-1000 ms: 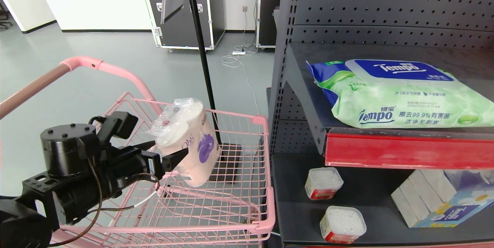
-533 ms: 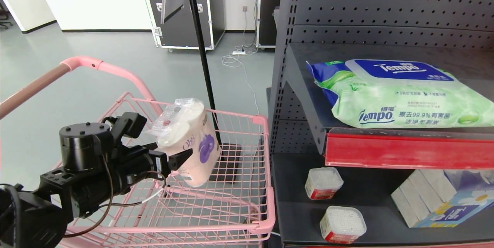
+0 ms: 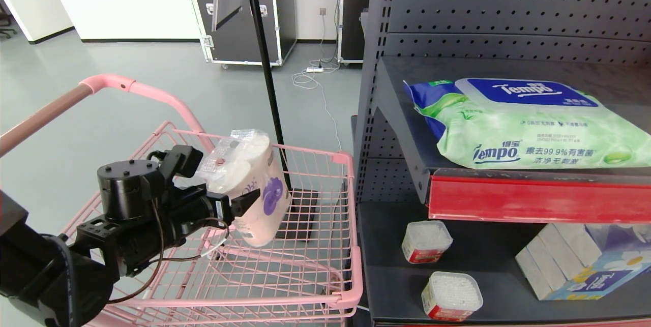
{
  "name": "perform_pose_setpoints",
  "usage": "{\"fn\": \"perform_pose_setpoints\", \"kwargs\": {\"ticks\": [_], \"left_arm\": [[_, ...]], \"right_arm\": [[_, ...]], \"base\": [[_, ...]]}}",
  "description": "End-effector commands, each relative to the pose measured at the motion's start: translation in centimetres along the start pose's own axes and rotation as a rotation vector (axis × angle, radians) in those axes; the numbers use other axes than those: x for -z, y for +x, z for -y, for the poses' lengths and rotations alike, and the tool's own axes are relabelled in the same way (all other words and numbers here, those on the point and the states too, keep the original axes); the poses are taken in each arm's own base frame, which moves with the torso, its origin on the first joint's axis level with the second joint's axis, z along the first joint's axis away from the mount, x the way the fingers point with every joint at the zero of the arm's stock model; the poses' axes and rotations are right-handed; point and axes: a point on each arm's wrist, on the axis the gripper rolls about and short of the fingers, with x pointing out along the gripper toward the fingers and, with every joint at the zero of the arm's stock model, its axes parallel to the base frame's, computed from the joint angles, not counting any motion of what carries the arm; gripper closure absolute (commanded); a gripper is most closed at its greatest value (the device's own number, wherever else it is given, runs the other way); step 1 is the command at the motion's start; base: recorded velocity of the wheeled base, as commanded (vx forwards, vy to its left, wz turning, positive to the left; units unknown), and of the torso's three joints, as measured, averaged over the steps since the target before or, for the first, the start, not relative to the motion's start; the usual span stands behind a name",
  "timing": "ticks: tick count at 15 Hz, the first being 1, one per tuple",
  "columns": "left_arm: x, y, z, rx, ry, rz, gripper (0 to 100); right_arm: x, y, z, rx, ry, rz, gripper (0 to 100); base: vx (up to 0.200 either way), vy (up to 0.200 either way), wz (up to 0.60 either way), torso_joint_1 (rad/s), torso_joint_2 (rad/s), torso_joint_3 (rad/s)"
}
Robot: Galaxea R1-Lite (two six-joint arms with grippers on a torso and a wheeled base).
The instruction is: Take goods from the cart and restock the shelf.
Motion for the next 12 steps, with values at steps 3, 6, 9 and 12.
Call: {"fn": "perform_pose_setpoints", "kwargs": {"ticks": [3, 6, 9, 12], "left_arm": [[0.9, 0.9, -0.2, -0.005, -0.007, -0.038, 0], [1.0, 1.3, -0.3, -0.005, -0.007, -0.038, 0], [0.9, 1.7, -0.3, -0.003, -0.007, -0.034, 0], [0.8, 1.9, 0.0, 0.006, -0.004, -0.031, 0]], "right_arm": [[0.0, 0.0, 0.0, -0.001, -0.001, 0.000, 0], [0.0, 0.0, 0.0, -0.003, -0.001, 0.000, 0], [0.0, 0.0, 0.0, -0.001, -0.001, 0.000, 0], [0.0, 0.0, 0.0, -0.003, -0.001, 0.000, 0]], "base": [[0.000, 0.000, 0.00, 0.000, 0.00, 0.000], [0.000, 0.000, 0.00, 0.000, 0.00, 0.000], [0.000, 0.000, 0.00, 0.000, 0.00, 0.000], [0.000, 0.000, 0.00, 0.000, 0.00, 0.000]]}}
